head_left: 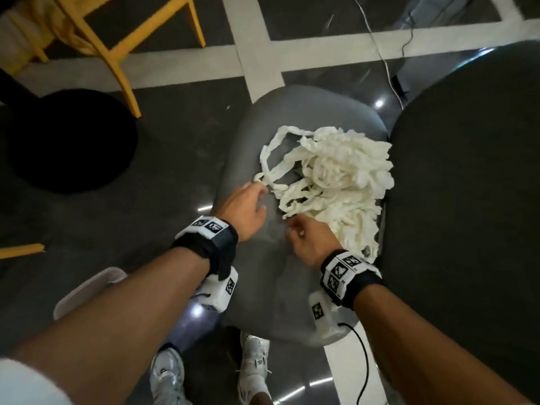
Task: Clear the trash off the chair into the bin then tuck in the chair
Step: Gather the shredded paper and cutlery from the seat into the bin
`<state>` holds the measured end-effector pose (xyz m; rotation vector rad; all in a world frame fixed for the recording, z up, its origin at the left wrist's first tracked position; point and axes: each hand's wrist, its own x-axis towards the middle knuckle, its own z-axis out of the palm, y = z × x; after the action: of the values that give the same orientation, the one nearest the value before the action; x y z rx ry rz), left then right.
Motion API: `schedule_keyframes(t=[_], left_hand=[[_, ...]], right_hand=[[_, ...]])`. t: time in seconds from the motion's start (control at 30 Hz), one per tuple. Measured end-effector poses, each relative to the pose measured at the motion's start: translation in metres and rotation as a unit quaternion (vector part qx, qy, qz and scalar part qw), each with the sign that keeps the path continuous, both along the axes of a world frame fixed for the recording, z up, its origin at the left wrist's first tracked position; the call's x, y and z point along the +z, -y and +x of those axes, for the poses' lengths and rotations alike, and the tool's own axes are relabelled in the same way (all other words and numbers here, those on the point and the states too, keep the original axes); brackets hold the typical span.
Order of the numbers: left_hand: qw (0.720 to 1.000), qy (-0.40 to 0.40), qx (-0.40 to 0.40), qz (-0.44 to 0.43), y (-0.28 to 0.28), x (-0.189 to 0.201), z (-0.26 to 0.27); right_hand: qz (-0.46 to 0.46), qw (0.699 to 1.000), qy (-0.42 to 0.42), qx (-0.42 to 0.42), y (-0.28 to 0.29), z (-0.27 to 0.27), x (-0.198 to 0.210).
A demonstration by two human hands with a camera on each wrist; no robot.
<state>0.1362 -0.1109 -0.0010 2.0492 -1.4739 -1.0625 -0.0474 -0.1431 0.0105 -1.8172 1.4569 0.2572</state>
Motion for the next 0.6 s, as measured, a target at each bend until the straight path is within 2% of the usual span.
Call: schedule_keyframes(t=[0.17, 0.27, 0.43, 0.5, 0.6], left_hand=[[0.986, 0.092, -0.118, -0.067, 0.09, 0.023, -0.077], [0.972, 0.15, -0.153, -0.092, 0.125, 0.023, -0.114], [0.955, 0.244, -0.156, -0.058, 0.133, 0.0, -0.125], [0.962, 0.233, -0.135, -0.042, 0.116, -0.009, -0.111], [0.989, 0.126, -0.061, -0.038, 0.074, -0.02, -0.086]], right_hand=[[0.019, 1.0, 0.011, -0.012, 0.022, -0.054, -0.002], [0.033, 0.999, 0.027, -0.008, 0.02, -0.075, -0.008], [0.053, 0.997, 0.055, -0.014, 0.013, -0.088, -0.018], [0.056, 0.997, 0.056, -0.008, 0.011, -0.087, -0.021], [0.048, 0.997, 0.057, 0.018, 0.007, -0.079, -0.023]])
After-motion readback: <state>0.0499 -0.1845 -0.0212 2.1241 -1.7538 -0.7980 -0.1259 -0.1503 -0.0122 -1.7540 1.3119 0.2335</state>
